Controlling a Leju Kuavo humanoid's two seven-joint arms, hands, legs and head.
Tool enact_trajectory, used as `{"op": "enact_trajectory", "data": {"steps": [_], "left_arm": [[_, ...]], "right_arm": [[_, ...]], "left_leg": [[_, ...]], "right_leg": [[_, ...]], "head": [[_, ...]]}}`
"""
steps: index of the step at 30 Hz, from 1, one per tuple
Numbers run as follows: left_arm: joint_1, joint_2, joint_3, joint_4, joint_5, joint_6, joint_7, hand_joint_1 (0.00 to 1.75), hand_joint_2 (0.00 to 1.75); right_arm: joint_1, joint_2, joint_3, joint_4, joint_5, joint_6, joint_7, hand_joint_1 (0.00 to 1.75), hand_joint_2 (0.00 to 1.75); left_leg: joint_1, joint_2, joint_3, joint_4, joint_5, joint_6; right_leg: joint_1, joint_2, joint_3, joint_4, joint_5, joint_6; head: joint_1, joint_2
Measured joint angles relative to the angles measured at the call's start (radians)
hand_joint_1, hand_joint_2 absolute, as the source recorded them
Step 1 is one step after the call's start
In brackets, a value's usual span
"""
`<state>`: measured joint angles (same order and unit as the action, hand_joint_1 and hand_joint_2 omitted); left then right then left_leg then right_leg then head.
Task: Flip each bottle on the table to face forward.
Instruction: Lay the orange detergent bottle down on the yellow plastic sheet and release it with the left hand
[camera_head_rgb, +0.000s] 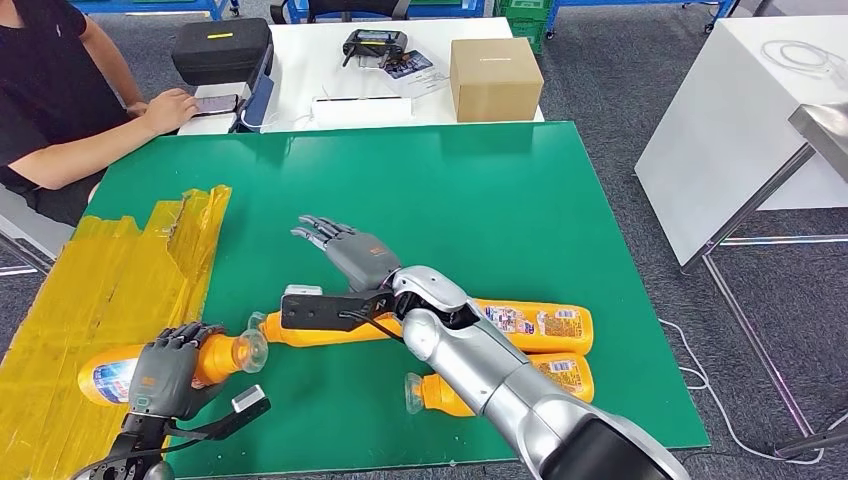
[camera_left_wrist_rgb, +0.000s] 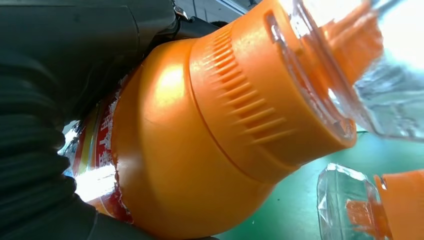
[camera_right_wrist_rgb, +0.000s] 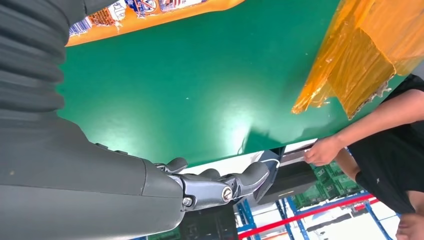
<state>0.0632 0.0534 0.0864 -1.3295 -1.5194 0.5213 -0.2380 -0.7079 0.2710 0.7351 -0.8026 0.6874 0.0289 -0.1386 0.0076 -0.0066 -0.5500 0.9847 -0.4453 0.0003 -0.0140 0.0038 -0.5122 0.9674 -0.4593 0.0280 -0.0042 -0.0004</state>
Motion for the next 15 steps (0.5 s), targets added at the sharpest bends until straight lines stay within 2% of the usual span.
{"op": "enact_trajectory", "data": {"steps": [6,13,14,15], "left_arm": [[-0.027,0.030,-0.008,0.056,0.061,-0.109,-0.038,1.75,1.75],[-0.041,0.063,-0.016,0.121,0.101,-0.151,-0.053,1.75,1.75],[-0.045,0.071,-0.018,0.133,0.117,-0.163,-0.063,1.48,1.75],[-0.049,0.083,-0.019,0.144,0.139,-0.175,-0.077,1.05,1.75]], "right_arm": [[-0.013,0.006,0.000,0.019,-0.003,0.003,0.000,0.00,1.75],[-0.026,0.013,0.000,0.042,-0.006,0.006,-0.001,0.00,1.75],[-0.030,0.016,0.000,0.046,-0.008,0.008,-0.002,0.00,1.75],[-0.035,0.020,0.000,0.051,-0.011,0.010,-0.003,0.00,1.75]], "left_leg": [[0.000,-0.001,0.002,0.000,0.000,0.000],[0.001,-0.001,0.003,0.000,0.001,-0.001],[0.001,-0.002,0.003,0.000,0.001,-0.001],[0.001,-0.002,0.004,-0.001,0.001,-0.001]], "right_leg": [[0.000,-0.001,0.001,0.001,0.000,0.000],[0.000,-0.001,0.002,0.002,0.000,0.000],[0.000,-0.001,0.003,0.002,0.000,0.000],[0.000,-0.001,0.003,0.002,0.000,0.000]], "head": [[0.000,0.000],[0.000,0.000],[0.000,0.000],[0.000,0.000]]}}
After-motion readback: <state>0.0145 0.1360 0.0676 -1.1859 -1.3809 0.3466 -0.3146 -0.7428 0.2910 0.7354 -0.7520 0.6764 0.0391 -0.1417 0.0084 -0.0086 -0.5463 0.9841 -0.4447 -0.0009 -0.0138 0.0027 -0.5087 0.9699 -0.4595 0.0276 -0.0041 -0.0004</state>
